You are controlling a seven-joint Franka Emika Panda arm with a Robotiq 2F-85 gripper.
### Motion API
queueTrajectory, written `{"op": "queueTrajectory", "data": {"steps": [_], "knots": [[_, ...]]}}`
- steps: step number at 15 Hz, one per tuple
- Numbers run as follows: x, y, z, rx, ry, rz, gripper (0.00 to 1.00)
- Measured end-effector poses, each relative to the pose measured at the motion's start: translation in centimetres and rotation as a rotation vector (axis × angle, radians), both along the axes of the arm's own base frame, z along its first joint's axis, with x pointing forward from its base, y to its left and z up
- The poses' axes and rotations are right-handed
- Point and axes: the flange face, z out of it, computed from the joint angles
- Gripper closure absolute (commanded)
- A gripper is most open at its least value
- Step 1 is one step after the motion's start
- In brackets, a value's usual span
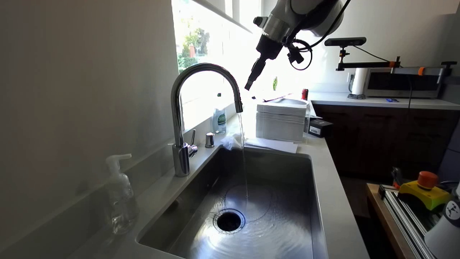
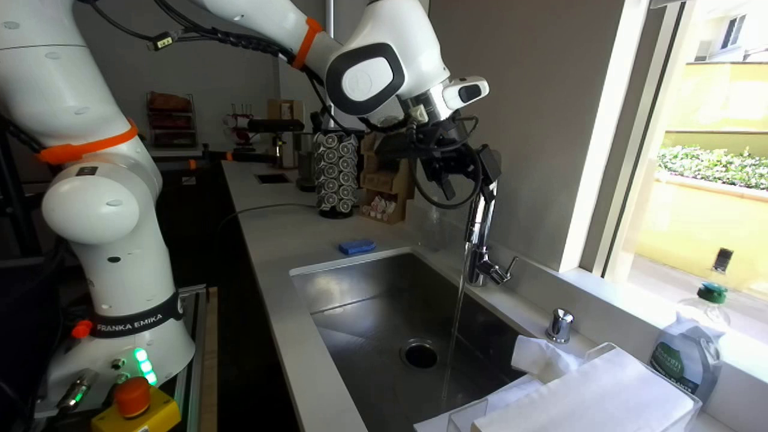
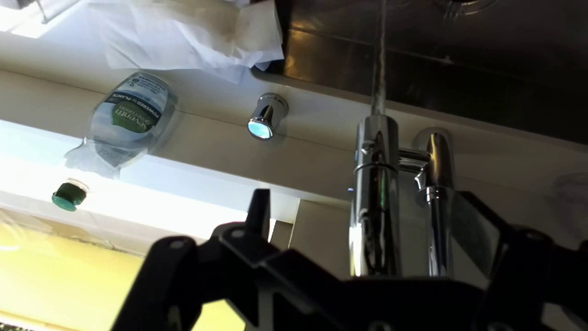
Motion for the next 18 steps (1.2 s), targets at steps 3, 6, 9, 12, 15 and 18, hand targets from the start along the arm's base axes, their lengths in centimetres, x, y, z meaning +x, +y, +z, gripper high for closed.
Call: {"op": "queueTrajectory", "data": {"steps": [3,6,9,12,15,18], "knots": [[-0.8,0.6,1.9,0.023,0.017,0.018,0.0],[-1.4,0.7,2.8,0.034,0.019,0.025,0.0],[-1.7,0.6,3.0,0.041,0.024,0.028,0.0],[-1.9,0.1,2.7,0.058,0.03,0.042,0.0],[-2.2,-0.9,2.1,0.071,0.033,0.079,0.0],[-2.1,-1.7,0.8,0.078,0.046,0.116,0.0]]}}
